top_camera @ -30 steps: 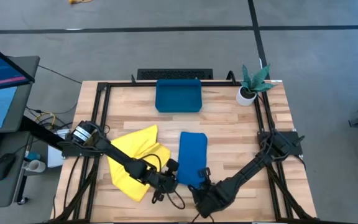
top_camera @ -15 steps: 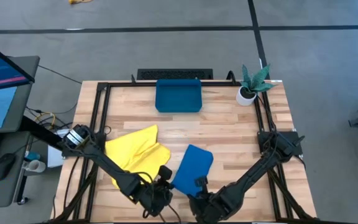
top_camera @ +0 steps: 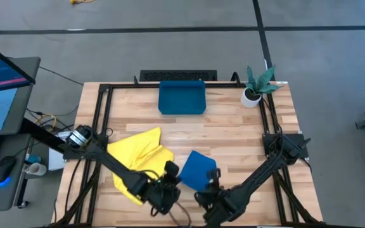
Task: Roll microfiber towels into tight, uniform cylinder then place into a basket
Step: Roll the blue microfiber cloth
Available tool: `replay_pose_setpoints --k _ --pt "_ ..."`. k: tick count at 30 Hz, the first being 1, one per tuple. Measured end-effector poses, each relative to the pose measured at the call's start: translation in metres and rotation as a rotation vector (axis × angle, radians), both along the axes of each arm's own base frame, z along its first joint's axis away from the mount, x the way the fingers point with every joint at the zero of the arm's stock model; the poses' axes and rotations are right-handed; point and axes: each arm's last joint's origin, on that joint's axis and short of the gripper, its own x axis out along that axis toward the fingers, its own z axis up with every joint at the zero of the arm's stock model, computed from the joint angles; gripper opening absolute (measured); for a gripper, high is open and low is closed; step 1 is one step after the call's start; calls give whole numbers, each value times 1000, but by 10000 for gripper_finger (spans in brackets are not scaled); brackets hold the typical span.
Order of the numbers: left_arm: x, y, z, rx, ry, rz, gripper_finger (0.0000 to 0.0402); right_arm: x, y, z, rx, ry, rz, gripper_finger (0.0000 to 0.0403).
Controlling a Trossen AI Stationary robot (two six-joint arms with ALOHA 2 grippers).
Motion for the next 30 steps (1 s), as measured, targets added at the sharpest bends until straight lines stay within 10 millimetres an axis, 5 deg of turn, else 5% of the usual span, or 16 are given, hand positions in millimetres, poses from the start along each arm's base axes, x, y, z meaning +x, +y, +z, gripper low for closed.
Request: replay_pose_setpoints --k 6,19,30 --pt "19 38 -6 -10 46 58 0 3 -14 -3 -27 28 -81 3" --pt "44 85 -7 -144 99 52 0 -3 -44 -59 -63 114 -206 5" --pt "51 114 -25 -247 94 36 0 -3 -48 -65 -37 145 -232 5"
